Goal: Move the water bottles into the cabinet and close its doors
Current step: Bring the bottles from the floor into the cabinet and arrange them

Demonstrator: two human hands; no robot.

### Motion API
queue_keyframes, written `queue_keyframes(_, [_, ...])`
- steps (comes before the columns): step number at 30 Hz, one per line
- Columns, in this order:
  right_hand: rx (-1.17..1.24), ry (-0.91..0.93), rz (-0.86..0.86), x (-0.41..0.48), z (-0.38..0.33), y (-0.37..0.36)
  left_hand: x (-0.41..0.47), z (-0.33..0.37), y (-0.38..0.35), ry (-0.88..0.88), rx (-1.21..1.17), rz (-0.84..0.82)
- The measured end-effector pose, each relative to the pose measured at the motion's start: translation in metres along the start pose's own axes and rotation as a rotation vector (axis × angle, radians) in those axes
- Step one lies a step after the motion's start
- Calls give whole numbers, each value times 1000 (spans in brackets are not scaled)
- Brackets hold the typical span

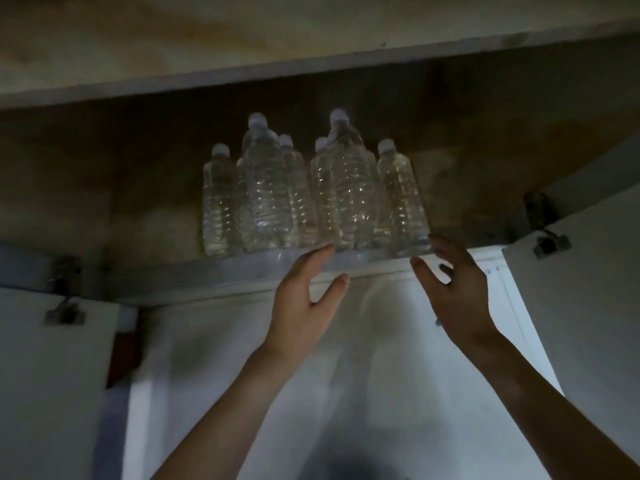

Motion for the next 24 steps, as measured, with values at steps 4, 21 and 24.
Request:
queue_keyframes(4, [-161, 10, -39, -72, -58, 33, -58, 64, 23, 75, 301, -139])
queue_keyframes(21, [-582, 171, 42, -376, -523, 345, -290, 624, 148, -290, 816, -396])
queue_keyframes(24, [-596, 170, 158, -425, -548, 360, -319, 668, 158, -493, 894, -385])
Point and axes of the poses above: each hand's wrist, its own x-axis towards the middle knuckle, its own y-axis out of the back of the hand, z = x × y, the point moved 7 cm from there along x, towards the middle knuckle, and after that the axes turned 11 degrees about -z, right-handed, at the moved point
